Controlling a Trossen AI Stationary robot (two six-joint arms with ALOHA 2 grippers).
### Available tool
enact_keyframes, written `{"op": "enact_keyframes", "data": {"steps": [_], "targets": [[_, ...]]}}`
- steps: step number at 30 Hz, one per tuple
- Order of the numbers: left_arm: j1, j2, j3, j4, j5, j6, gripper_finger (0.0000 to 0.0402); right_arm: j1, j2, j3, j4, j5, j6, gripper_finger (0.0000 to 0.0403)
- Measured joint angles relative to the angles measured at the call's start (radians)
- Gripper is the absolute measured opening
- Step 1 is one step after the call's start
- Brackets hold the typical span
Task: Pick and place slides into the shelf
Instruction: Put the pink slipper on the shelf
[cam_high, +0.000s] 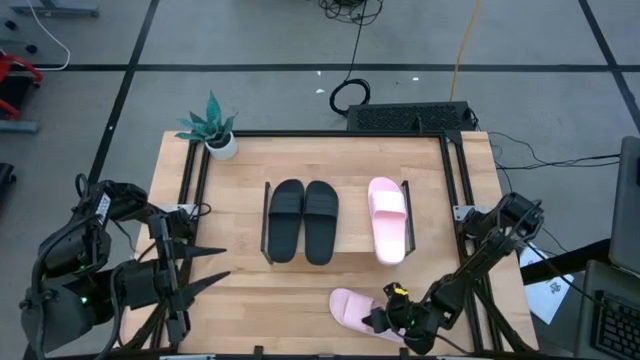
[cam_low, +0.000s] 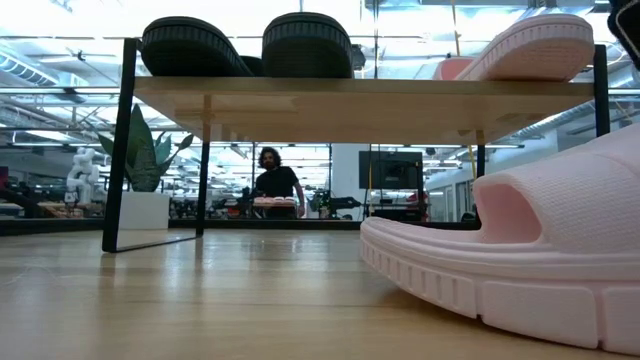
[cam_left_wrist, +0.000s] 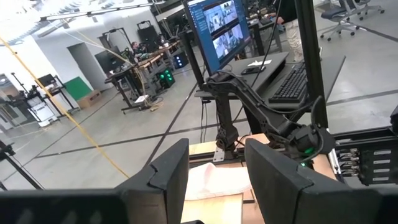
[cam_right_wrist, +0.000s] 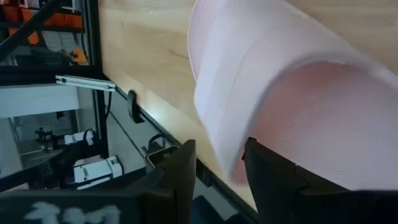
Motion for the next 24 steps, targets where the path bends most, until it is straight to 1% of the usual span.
{"op": "enact_keyframes", "data": {"steps": [3,9,12,17,21,24], "targets": [[0.000,0.000,0.000,0.000,-0.003,0.024,0.0161,-0.009,0.030,0.000,0.059,0.019,0.000,0.0125],[0.000,0.000,0.000,0.000,-0.005,0.031,0.0161,-0.019,0.046,0.000,0.074,0.023,-0.001,0.0121],[0.000,0.000,0.000,0.001,-0.005,0.031,0.0161,-0.019,0.046,0.000,0.075,0.022,0.000,0.0094],[0.000,0.000,0.000,0.000,-0.004,0.027,0.0161,-0.017,0.046,0.000,0.097,0.022,-0.019,0.0014],[0.000,0.000,0.000,0.000,-0.004,0.022,0.0161,-0.016,0.046,0.000,0.108,0.022,-0.022,0.0010],[0.000,0.000,0.000,0.001,-0.004,0.020,0.0161,-0.007,0.046,0.000,0.154,0.023,-0.052,0.0005]]}}
